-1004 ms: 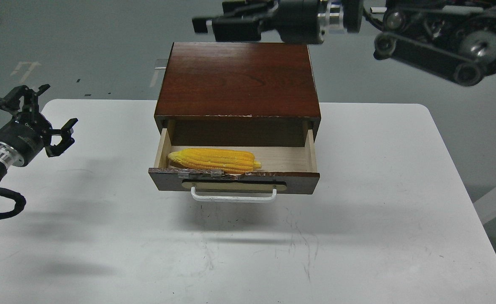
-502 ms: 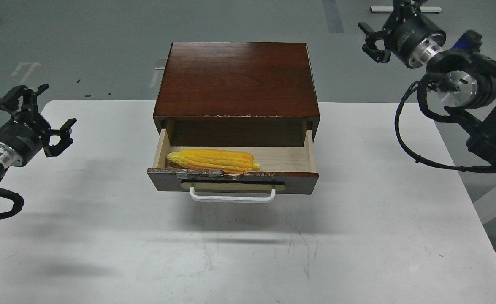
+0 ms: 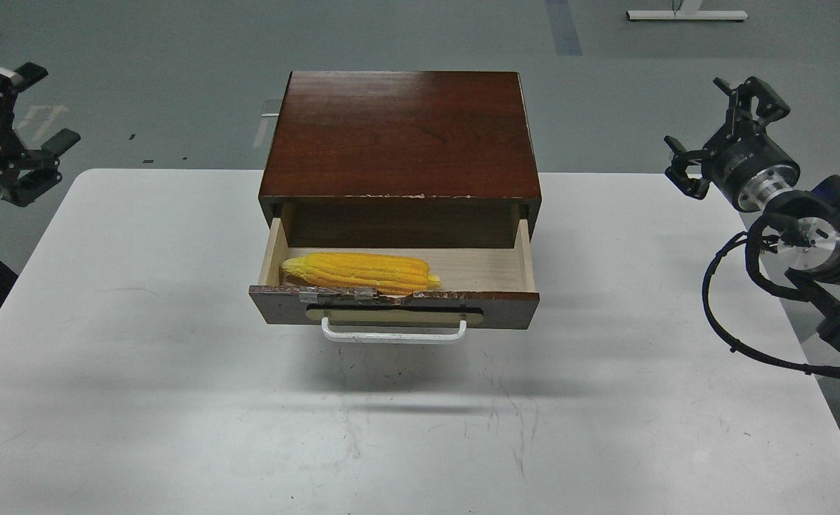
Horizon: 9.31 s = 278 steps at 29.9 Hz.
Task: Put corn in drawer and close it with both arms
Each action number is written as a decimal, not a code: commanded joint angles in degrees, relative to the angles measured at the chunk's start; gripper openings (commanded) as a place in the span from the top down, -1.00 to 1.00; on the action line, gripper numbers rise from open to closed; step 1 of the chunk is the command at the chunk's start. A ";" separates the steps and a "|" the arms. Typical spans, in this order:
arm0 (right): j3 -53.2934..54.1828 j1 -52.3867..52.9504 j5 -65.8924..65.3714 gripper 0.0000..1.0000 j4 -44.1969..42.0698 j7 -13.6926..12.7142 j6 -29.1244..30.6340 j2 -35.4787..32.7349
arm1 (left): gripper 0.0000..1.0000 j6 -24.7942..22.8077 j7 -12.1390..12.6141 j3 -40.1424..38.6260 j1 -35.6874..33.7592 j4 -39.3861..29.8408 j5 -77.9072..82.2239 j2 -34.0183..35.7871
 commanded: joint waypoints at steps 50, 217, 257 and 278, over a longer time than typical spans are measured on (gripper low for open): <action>-6.12 -3.20 -2.04 -0.93 -3.88 0.80 -0.17 -3.58 | 1.00 0.00 0.03 19.12 1.09 -36.29 41.19 -0.03; -8.49 -5.57 -6.70 -0.93 -7.57 2.03 0.36 -2.18 | 1.00 0.49 0.03 22.02 -13.41 5.63 32.14 -37.82; -8.49 -2.42 -6.70 -0.95 -7.66 2.03 0.36 -2.18 | -0.77 0.00 0.03 10.02 -13.32 -5.01 21.70 -25.25; -8.58 1.99 -7.58 -1.00 -1.24 11.61 0.36 6.70 | -0.95 0.00 16.96 -3.47 -0.06 24.61 -15.83 -24.46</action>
